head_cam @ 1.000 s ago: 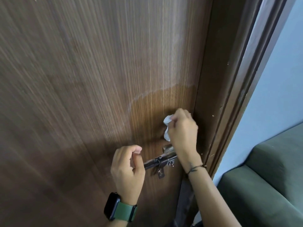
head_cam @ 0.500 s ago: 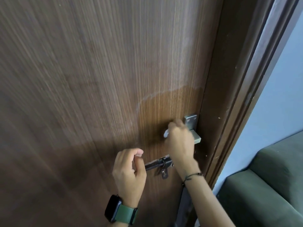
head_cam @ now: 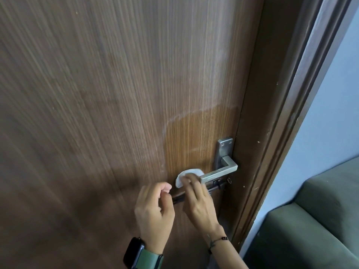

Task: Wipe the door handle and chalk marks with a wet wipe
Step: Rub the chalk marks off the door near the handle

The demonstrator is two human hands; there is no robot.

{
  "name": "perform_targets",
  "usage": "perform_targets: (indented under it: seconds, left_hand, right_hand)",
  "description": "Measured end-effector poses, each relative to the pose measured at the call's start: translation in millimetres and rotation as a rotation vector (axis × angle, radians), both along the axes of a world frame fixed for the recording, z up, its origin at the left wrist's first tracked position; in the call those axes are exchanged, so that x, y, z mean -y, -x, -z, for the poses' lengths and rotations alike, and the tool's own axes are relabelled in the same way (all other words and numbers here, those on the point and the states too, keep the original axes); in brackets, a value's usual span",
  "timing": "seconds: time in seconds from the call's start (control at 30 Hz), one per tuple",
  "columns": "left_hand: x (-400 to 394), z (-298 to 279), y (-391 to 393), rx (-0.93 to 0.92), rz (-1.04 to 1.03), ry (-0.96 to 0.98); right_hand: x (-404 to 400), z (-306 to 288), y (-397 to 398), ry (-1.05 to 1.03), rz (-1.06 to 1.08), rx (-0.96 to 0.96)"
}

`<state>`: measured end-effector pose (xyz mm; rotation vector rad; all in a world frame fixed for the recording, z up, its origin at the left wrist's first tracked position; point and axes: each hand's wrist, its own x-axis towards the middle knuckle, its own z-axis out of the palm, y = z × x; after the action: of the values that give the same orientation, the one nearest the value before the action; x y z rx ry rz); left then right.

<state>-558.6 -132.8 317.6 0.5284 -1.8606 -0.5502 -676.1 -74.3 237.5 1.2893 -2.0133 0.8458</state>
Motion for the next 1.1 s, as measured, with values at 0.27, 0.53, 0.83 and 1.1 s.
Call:
perform_targets:
  seconds: [0.27,0.53,0.83,1.1]
  left_hand:
    - [8,6,-20,0.05,-0.053,0.02]
    - [8,10,-25,0.093,-0.093,0.013]
    - [3,5,-17,0.09,-0.058,0.027]
    - [-9,8,8,0.123,0.017,0.025]
  right_hand:
    - [-3,14,29,0.094,0.213,0.004]
    - [29,25,-22,0.13,-0.041,0.235]
    - [-17,13,39,0.32,0.231,0.322]
    - [-9,23,15,0.027,-0.136,0.126]
